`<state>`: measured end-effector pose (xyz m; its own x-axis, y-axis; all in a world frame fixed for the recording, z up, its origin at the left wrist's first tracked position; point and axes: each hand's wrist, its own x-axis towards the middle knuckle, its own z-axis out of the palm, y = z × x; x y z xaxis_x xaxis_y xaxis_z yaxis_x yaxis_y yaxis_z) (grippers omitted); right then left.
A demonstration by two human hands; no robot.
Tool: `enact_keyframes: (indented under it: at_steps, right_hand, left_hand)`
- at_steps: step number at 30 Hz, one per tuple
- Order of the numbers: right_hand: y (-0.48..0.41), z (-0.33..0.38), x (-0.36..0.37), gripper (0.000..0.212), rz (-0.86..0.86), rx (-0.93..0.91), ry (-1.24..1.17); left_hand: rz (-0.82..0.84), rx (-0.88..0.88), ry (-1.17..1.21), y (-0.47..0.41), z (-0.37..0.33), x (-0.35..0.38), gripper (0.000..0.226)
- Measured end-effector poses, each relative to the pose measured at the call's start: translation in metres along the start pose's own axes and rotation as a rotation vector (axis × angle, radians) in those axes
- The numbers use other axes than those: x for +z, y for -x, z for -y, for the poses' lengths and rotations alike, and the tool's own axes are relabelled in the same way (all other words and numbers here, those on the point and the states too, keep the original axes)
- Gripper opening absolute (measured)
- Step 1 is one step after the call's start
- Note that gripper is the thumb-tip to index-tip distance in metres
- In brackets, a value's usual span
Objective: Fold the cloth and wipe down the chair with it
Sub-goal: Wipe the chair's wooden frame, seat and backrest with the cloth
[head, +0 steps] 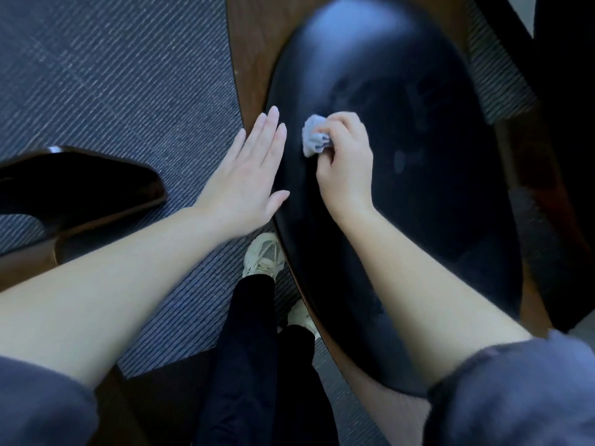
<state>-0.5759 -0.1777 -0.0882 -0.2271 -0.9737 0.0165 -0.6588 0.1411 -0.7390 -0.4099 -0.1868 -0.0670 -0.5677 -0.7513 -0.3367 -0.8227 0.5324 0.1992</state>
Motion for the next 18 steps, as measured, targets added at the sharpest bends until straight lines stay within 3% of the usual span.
enact_keyframes:
  at_steps: [5, 11, 16, 18]
  right_hand:
    - [0.071, -0.008, -0.025, 0.028, 0.194, -0.095, -0.008]
    - [-0.049, -0.004, 0.004, 0.02, -0.122, 0.034, -0.051]
    - [0.027, -0.017, -0.02, 0.028, 0.049, 0.075, -0.056]
    - [0.003, -0.019, -0.019, 0.025, 0.03, 0.057, -0.053]
  left_hand:
    - [0.014, -0.023, 0.046, -0.018, -0.002, -0.014, 0.081]
    - [-0.017, 0.003, -0.027, -0.023, -0.003, -0.013, 0.082]
    - [-0.034, -0.011, -0.041, -0.05, -0.005, -0.031, 0.083]
    - [-0.023, -0.021, -0.057, -0.068, -0.007, -0.041, 0.085]
